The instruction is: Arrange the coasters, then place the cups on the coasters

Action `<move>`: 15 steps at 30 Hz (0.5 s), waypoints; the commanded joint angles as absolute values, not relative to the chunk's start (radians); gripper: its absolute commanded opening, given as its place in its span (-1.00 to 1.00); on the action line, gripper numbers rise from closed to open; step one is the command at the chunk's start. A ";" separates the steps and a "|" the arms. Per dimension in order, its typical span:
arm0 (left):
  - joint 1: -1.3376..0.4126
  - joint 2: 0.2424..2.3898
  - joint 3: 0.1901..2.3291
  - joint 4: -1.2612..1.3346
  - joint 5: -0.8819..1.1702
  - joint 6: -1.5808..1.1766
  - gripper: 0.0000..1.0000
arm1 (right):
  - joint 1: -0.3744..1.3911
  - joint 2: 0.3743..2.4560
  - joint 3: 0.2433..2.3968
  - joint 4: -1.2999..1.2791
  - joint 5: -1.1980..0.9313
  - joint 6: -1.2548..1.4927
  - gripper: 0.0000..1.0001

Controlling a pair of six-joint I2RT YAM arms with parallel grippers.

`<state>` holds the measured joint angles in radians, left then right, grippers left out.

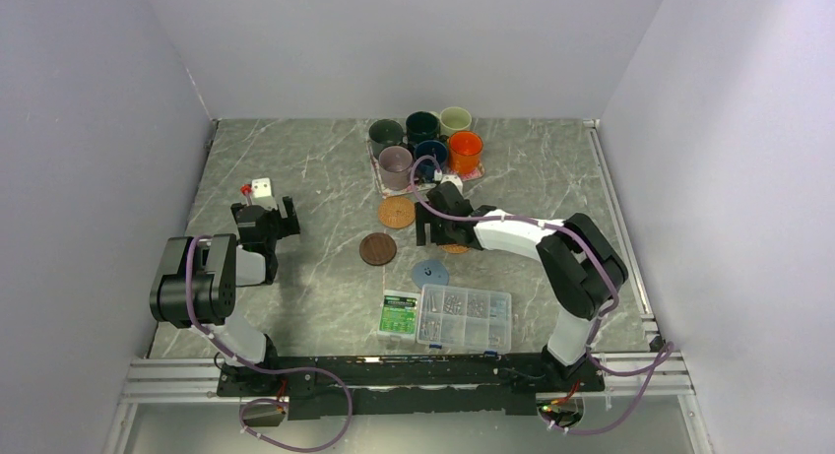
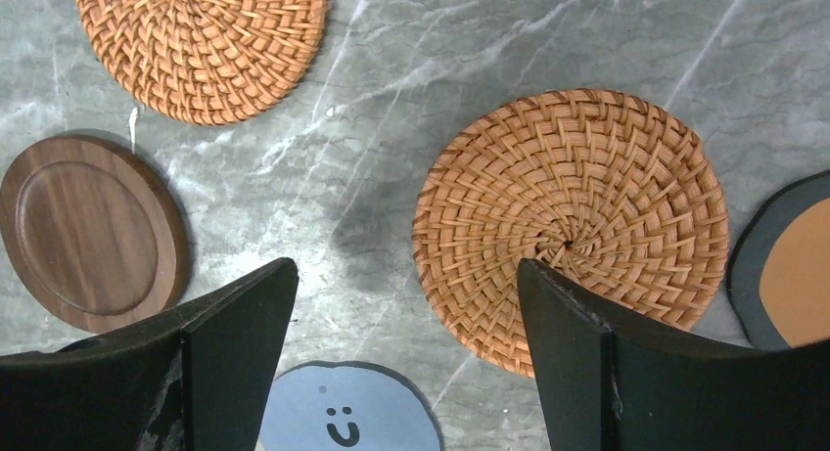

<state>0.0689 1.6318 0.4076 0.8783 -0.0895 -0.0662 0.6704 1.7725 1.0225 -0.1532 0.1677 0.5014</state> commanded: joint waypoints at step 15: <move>0.071 1.631 0.406 0.928 -0.075 -0.055 0.87 | 0.651 1.746 1.025 -0.198 0.159 0.474 0.78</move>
